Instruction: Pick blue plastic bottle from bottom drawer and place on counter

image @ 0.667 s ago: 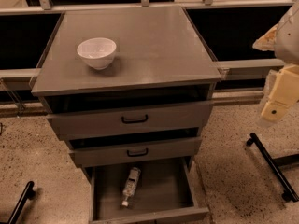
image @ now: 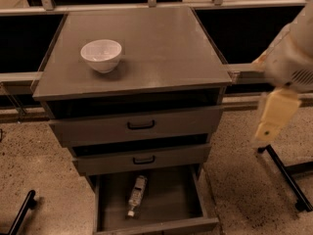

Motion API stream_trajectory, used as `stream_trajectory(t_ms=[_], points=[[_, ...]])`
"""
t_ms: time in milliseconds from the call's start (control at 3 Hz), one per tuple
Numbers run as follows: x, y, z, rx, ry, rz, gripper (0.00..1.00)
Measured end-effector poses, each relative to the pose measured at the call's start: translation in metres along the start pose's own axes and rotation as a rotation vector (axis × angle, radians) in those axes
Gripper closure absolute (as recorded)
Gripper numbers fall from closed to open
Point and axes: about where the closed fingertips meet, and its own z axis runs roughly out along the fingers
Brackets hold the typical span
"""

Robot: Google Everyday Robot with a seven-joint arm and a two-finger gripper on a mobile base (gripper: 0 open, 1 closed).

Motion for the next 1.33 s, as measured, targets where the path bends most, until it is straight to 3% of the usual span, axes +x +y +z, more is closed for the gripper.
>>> stream_trajectory(t_ms=[333, 667, 1000, 1333], points=[[-0.019, 0.029, 0.066, -0.040, -0.003, -0.041, 0.00], [-0.020, 0.048, 0.094, -0.071, 0.010, -0.064, 0.00], [-0.019, 0.048, 0.094, -0.072, 0.014, -0.063, 0.00], [-0.018, 0.051, 0.102, -0.084, 0.019, -0.140, 0.00]])
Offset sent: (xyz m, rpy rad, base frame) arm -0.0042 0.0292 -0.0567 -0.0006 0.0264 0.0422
